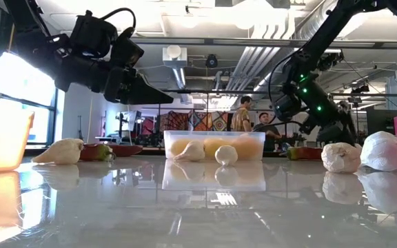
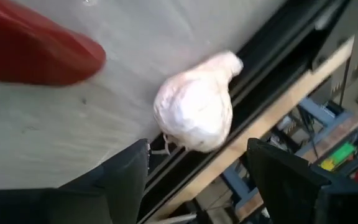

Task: Sort produce into baskets
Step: Put the top right garlic into the pink bin

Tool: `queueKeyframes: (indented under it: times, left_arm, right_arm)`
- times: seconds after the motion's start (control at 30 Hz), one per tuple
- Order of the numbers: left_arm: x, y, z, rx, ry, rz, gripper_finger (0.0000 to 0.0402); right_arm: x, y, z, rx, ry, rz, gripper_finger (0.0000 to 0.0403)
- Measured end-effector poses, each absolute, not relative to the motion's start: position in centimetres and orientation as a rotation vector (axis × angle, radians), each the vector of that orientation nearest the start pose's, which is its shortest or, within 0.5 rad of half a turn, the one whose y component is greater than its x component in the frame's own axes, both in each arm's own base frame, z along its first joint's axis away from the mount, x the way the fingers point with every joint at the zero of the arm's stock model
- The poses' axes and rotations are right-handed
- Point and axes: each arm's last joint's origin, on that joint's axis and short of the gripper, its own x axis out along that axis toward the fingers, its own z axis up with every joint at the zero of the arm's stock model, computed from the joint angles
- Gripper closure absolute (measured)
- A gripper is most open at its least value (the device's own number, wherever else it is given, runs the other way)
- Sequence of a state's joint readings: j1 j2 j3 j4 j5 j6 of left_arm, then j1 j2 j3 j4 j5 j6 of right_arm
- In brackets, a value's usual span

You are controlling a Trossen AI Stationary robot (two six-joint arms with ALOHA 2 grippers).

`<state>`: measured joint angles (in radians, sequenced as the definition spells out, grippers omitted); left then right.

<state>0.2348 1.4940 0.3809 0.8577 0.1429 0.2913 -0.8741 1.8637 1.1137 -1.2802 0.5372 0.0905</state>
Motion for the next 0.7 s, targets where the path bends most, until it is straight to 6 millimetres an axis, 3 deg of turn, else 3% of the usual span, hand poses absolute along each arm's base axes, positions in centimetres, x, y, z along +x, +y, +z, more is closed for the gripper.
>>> queueKeyframes:
  times: [0.27,0.7]
  left_arm:
    - [24.9,5.5,14.9,0.241,0.264,0.054,0.0401]
    - [24.9,5.5,14.9,0.241,0.264,0.054,0.0401]
  right_arm:
    - [15.5,-21.8,13.8,0.537,2.045,-1.016,0.0139]
    - [15.8,-22.6,13.2,0.521,1.929,-1.106,0.0139]
